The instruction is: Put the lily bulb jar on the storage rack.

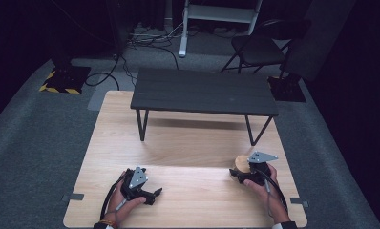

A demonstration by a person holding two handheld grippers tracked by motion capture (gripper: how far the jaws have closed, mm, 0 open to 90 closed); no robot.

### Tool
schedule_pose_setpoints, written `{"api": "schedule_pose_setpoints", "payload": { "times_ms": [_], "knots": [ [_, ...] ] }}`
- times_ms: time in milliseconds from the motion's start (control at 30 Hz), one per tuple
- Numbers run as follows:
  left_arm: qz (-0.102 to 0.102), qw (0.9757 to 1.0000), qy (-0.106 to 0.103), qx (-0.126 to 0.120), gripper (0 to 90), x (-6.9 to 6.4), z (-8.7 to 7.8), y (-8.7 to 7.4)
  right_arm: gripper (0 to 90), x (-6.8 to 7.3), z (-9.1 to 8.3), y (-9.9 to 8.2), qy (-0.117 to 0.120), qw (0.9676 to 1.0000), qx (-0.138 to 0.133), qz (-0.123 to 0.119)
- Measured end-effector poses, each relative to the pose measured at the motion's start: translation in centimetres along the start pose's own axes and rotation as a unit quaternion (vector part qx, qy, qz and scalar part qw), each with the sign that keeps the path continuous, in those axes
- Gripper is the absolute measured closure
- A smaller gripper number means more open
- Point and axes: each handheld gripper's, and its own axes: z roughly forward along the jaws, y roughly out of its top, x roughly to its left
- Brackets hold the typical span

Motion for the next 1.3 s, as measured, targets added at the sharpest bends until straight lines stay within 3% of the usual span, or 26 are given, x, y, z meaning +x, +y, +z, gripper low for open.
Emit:
{"api": "schedule_pose_setpoints", "payload": {
  "times_ms": [133,167,300,433,467,500,567,733,767,833,967,1133,1300],
  "knots": [
    [0.0,1.0,0.0,0.0,0.5,0.0,0.0,0.0,25.0,0.4,-0.9,1.5,-0.005,0.9999,0.0,-0.01],
    [0.0,1.0,0.0,0.0,0.5,0.0,0.0,0.0,25.0,0.4,-1.6,2.7,0.003,0.9999,-0.002,-0.011],
    [0.0,1.0,0.0,0.0,0.5,0.0,0.0,0.0,25.0,0.3,-2.7,4.4,0.016,0.9997,-0.017,-0.012],
    [0.0,1.0,0.0,0.0,0.5,0.0,0.0,0.0,25.0,0.4,-4.2,7.6,0.017,0.9993,-0.018,-0.027],
    [0.0,1.0,0.0,0.0,0.5,0.0,0.0,0.0,25.0,-0.1,-4.7,9.2,0.027,0.9991,-0.02,-0.025],
    [0.0,1.0,0.0,0.0,0.5,0.0,0.0,0.0,25.0,-0.1,-4.7,9.2,0.027,0.9991,-0.02,-0.025],
    [0.0,1.0,0.0,0.0,0.5,0.0,0.0,0.0,24.9,0.0,-5.4,11.7,0.019,0.9991,-0.019,-0.032],
    [0.0,1.0,0.0,0.0,0.5,0.0,0.0,0.0,24.9,-0.2,-6.2,15.5,0.017,0.9989,-0.02,-0.039],
    [0.0,1.0,0.0,0.0,0.5,0.0,0.0,0.0,24.9,-0.2,-6.2,15.5,0.017,0.9989,-0.02,-0.039],
    [0.0,1.0,0.0,0.0,0.5,0.0,0.0,0.0,25.0,-0.2,-6.6,17.6,0.016,0.9987,-0.021,-0.043],
    [0.0,1.0,0.0,0.0,0.5,0.0,0.0,0.0,25.0,-0.4,-6.8,19.8,0.011,0.999,-0.027,-0.034],
    [0.0,1.0,0.0,0.0,0.5,0.0,0.0,0.0,24.9,-0.8,-6.5,21.6,0.006,0.9993,-0.03,-0.023],
    [0.0,1.0,0.0,0.0,0.5,0.0,0.0,0.0,24.9,-0.9,-5.7,23.7,-0.017,0.9993,-0.025,-0.019]
  ]
}}
